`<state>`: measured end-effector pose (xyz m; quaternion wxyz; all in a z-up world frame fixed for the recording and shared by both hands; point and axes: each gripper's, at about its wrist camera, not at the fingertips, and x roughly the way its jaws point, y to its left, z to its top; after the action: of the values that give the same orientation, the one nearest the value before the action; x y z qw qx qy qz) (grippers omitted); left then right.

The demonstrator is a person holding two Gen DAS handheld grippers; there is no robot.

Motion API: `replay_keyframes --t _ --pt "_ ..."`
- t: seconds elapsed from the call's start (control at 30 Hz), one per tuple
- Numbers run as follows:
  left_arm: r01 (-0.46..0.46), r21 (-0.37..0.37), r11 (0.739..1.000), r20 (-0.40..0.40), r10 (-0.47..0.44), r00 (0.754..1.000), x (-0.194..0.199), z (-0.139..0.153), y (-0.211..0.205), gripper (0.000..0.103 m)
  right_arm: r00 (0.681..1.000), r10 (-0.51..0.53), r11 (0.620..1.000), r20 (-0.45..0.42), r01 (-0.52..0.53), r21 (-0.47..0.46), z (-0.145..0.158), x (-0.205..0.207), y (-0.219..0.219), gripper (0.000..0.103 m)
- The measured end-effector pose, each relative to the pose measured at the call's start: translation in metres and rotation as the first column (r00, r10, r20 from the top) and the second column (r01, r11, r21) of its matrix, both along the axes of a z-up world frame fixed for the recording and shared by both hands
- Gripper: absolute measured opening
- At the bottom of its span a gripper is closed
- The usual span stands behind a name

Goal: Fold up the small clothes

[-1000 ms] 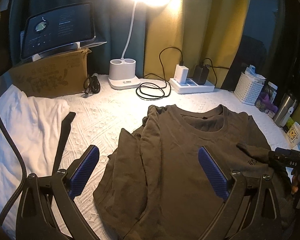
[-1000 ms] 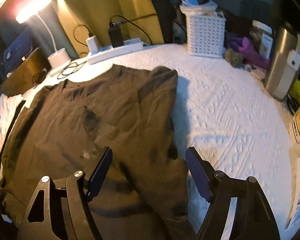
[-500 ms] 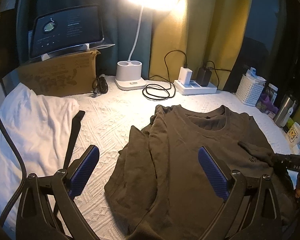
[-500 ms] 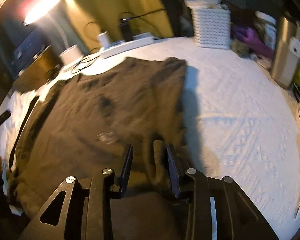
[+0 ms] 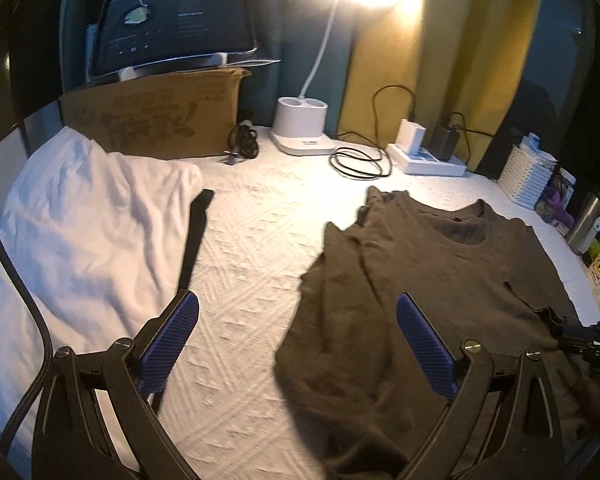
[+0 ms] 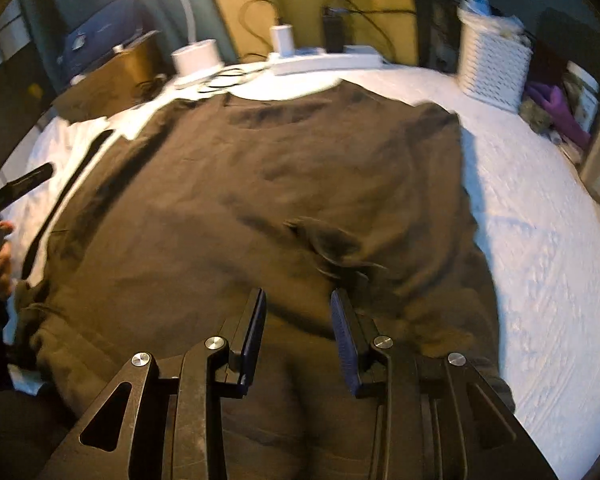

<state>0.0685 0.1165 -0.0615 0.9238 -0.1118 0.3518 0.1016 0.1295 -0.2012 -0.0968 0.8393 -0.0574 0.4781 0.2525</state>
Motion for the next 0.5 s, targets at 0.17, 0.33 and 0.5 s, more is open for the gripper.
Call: replay_keyframes --t 0.17,0.33,0.5 --pt "0.027 -0.016 0.999 -0.025 -0.028 0.999 0.018 -0.010 0.016 0.098 0.998 -0.024 0.999 0.064 0.025 -0.023 0.014 0.015 0.010 0.038" --pt "0.124 -0.017 0.992 -0.104 -0.125 0.987 0.048 -0.033 0.016 0.080 0.992 -0.088 0.995 0.086 0.092 -0.045 0.013 0.034 0.005 0.068" --pt "0.204 -0.013 0.979 -0.150 -0.204 0.967 0.058 -0.052 0.004 0.063 0.988 -0.140 0.989 0.070 0.143 -0.043 0.005 0.043 -0.007 0.068"
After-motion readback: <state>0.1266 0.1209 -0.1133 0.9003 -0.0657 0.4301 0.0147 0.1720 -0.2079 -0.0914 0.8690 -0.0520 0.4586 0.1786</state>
